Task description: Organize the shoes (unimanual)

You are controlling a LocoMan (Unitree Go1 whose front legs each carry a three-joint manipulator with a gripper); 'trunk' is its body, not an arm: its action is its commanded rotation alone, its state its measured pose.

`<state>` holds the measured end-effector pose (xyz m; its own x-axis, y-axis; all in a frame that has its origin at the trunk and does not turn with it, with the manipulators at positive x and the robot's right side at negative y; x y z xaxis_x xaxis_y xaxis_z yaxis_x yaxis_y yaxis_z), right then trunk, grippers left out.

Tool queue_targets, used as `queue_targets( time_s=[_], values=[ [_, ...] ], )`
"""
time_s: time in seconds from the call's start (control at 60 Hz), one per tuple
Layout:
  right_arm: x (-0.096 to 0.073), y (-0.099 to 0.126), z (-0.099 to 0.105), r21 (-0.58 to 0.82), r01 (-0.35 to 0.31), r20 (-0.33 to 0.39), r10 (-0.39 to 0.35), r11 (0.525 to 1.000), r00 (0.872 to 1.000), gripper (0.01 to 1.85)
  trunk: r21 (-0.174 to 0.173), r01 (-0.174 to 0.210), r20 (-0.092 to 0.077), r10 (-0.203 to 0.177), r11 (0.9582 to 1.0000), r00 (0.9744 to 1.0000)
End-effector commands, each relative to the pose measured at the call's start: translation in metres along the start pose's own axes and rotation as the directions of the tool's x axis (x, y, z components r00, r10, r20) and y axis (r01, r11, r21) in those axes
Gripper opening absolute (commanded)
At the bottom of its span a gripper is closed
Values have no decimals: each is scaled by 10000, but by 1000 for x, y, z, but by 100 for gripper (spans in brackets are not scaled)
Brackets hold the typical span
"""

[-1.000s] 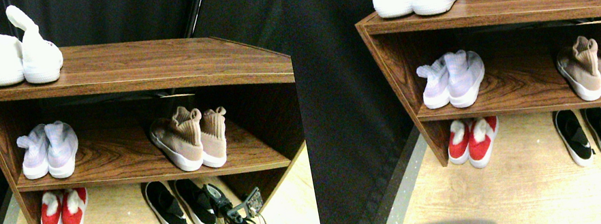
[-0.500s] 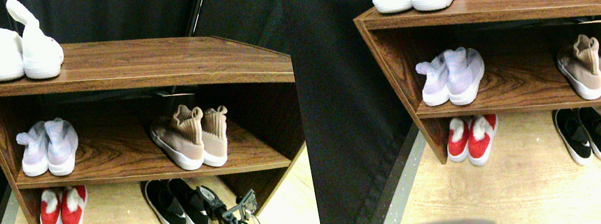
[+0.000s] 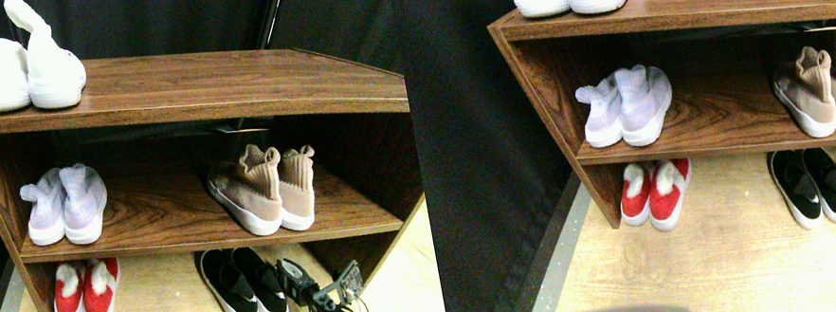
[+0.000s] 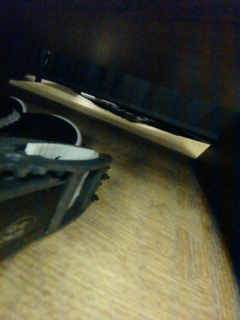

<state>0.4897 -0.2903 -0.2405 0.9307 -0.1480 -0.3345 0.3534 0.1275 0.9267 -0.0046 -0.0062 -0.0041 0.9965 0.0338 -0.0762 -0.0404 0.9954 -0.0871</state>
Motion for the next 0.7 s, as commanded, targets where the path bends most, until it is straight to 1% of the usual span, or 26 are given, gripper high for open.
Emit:
queue_targets(
  time_s=[0.017, 0.033, 0.083, 0.183, 0.25, 0.317, 0.333, 0.567, 0.667, 0.7],
  values=[
    [-1, 5, 6, -118, -409, 102, 410, 9991, 9991, 6, -247, 10, -180, -14, 9997, 9998],
    [-2, 5, 7, -70, -478, 45, 478, 9988, 9988, 6, -230, 37, -147, -40, 9997, 9999],
    [-5, 6, 8, -304, -557, 64, 559, 9980, 9984, 6, -214, 76, -134, -78, 9997, 9999],
    [-11, 7, 8, -200, -422, 139, 425, 9989, 9990, 6, -180, 140, -97, -141, 9997, 9999],
    [-15, 8, 8, -118, -623, 85, 624, 9980, 9980, 6, -177, 178, -86, -180, 9997, 9998],
    [-19, 8, 6, -107, -656, 94, 657, 9978, 9978, 6, -182, 216, -59, -217, 9996, 9997],
    [-20, 8, 5, 8, -608, 65, 608, 9982, 9981, 6, -187, 220, -34, -220, 9996, 9998],
    [-31, 7, -8, -1, -584, -183, 583, 9983, 9981, 6, -285, 176, -13, -176, 9994, 9998],
    [-36, 8, -15, 40, -478, -471, 480, 9988, 9977, 6, -344, 99, 20, -98, 9994, 9999],
    [-38, 8, -18, -3, -548, -570, 547, 9985, 9969, 6, -375, 75, 30, -74, 9993, 10000]
  ],
)
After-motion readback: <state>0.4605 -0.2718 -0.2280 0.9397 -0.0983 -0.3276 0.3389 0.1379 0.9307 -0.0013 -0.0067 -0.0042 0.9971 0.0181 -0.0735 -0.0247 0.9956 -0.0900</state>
